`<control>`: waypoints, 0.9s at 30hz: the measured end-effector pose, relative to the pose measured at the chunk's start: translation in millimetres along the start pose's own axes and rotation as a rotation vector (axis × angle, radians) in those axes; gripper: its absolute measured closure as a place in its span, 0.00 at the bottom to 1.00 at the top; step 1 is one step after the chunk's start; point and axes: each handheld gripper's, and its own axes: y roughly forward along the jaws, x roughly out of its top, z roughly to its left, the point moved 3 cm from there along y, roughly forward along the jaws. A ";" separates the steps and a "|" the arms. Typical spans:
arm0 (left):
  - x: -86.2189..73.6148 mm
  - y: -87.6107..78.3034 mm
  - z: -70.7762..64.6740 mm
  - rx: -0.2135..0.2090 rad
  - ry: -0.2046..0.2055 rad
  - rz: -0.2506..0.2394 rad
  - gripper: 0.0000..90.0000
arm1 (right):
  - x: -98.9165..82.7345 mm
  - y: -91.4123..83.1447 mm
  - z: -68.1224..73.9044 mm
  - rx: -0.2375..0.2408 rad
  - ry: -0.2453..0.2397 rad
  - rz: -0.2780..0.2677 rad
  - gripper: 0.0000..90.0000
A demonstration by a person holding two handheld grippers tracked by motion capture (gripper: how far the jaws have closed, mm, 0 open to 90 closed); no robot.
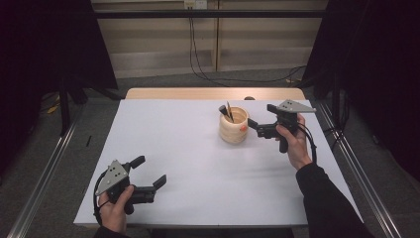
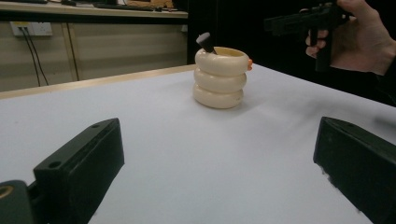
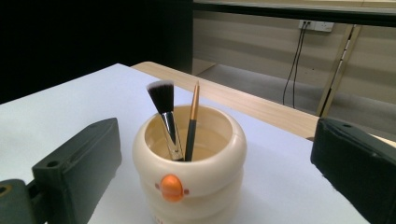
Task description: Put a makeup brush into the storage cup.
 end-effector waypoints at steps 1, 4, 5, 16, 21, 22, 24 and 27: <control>-0.2 -0.2 -0.4 0.006 -0.012 -0.001 0.02 | -1.2 -3.1 0.0 0.001 0.002 0.001 0.02; -0.1 -0.3 -0.6 0.005 -0.009 0.000 0.02 | -5.4 -13.1 1.1 -0.010 0.001 0.004 0.02; 0.1 -0.4 -0.7 0.009 -0.004 0.004 0.02 | -7.1 -16.5 1.6 -0.013 -0.004 0.001 0.02; 0.4 -1.4 -0.6 0.019 -0.013 -0.003 0.02 | -30.0 -52.7 5.7 -0.075 -0.001 0.026 0.02; 0.7 -2.0 -0.1 0.019 -0.015 -0.011 0.02 | -34.4 -72.5 5.2 -0.110 0.013 0.001 0.03; 0.6 -2.2 -0.1 0.019 -0.017 -0.012 0.02 | -35.3 -75.1 5.3 -0.109 0.012 -0.001 0.03; 0.4 -2.2 0.1 0.022 -0.017 -0.011 0.02 | -38.8 -81.8 7.6 -0.114 0.019 -0.003 0.02; 0.5 -2.0 -0.3 0.019 -0.015 -0.012 0.02 | -42.2 -89.6 9.7 -0.124 0.023 -0.008 0.02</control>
